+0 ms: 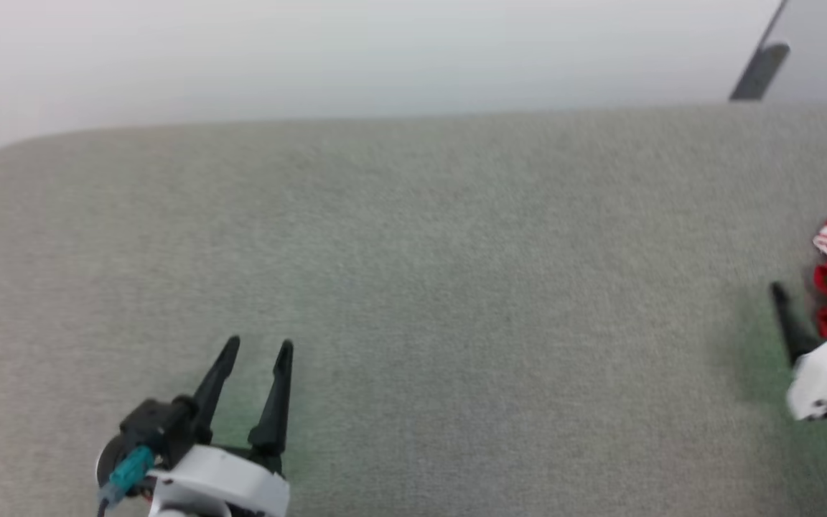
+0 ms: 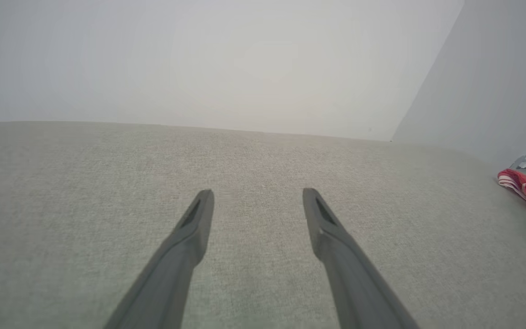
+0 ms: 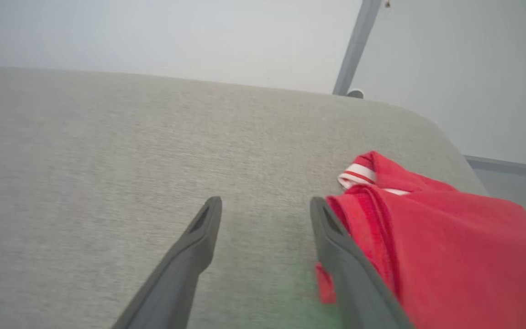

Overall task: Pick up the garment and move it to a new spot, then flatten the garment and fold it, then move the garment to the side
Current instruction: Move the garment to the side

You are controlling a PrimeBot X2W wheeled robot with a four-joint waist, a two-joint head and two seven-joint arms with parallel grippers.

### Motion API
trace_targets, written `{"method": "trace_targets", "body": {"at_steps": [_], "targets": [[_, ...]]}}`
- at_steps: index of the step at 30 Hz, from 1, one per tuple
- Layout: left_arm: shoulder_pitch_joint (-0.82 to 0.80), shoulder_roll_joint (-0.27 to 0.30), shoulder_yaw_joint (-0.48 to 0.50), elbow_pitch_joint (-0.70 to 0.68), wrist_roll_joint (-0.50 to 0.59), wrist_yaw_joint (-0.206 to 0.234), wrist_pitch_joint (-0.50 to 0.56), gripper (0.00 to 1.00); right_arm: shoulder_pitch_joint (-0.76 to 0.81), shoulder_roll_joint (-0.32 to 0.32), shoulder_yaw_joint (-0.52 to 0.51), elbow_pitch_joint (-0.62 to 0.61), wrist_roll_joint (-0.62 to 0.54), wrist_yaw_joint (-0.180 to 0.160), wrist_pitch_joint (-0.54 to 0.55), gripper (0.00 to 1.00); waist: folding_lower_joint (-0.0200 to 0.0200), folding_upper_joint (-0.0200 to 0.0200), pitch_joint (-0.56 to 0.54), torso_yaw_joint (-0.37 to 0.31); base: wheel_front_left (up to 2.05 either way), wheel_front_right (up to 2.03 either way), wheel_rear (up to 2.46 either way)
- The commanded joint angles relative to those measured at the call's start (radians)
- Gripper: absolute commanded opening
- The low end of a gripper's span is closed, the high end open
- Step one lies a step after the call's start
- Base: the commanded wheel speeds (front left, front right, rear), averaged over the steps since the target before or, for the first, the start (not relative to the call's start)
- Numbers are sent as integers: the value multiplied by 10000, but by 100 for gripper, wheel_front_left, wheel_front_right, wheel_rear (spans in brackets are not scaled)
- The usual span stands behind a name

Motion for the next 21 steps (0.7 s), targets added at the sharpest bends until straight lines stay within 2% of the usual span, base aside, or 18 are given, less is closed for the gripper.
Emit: {"method": "trace_targets", "body": {"at_steps": [1,6,9,21], "targets": [[185,-28,96,24,53,-24,8,100,189,160,75,-112,87,-18,-117,100,0,0,-712,547,0,0,0],[612,-118,377,97,45,-24,8,100,614,793,-35,-505,-21,-18,-312,100,0,0,-1203,654,0,0,0],[813,-169,575,26,80,-24,8,100,886,957,-335,-929,-365,-18,-345,100,0,0,-1433,684,0,0,0],[1366,-195,956,-402,21,-24,9,100,3347,1506,-2706,-3671,-1364,-18,-350,100,0,0,-1837,766,0,0,0]]}}
